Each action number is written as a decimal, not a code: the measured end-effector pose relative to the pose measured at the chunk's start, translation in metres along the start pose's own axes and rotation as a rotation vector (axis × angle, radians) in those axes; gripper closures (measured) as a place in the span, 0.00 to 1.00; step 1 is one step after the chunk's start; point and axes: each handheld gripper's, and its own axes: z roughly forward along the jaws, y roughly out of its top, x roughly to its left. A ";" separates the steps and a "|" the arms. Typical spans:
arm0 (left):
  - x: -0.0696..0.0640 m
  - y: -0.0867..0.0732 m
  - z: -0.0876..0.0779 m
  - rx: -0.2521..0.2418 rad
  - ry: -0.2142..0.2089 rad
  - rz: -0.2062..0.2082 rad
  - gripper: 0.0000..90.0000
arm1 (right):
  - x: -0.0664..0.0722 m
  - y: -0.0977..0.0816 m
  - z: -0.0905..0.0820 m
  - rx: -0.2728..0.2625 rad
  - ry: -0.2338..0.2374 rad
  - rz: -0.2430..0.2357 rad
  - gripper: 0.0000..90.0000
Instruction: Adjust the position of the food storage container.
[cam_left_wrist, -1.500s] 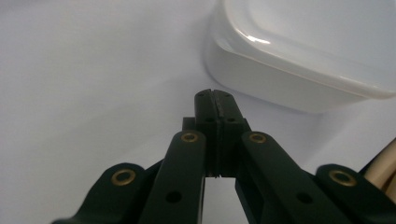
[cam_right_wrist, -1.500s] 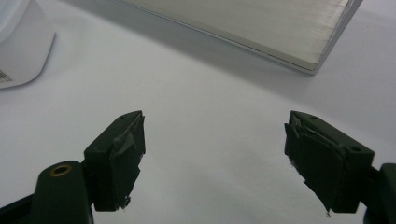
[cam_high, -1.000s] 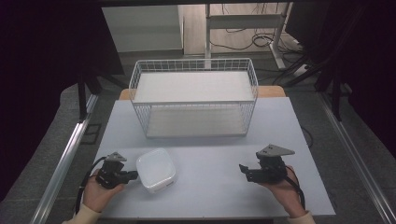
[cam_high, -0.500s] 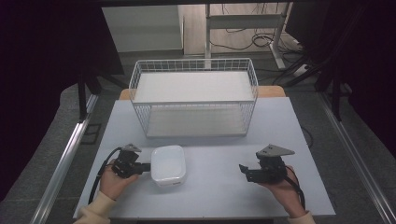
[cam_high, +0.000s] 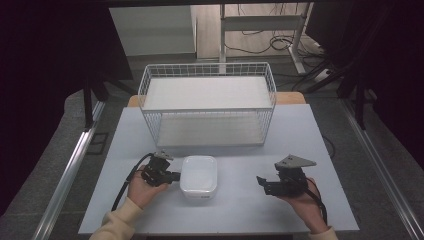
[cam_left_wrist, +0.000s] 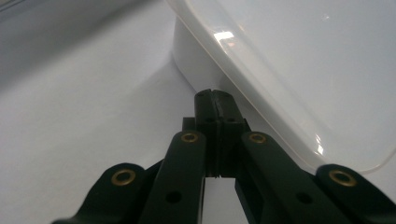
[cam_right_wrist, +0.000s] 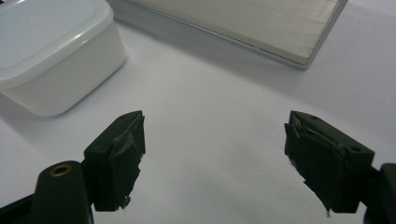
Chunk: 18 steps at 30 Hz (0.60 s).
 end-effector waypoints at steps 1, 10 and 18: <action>-0.001 0.001 0.001 0.001 -0.002 0.003 1.00 | 0.000 0.000 0.000 -0.001 0.000 -0.001 0.22; -0.010 0.005 0.004 0.006 -0.011 0.039 1.00 | -0.001 -0.001 0.000 -0.002 -0.005 0.002 0.22; -0.009 -0.003 -0.021 -0.074 -0.010 0.031 1.00 | -0.001 0.000 -0.002 -0.049 0.010 0.036 0.22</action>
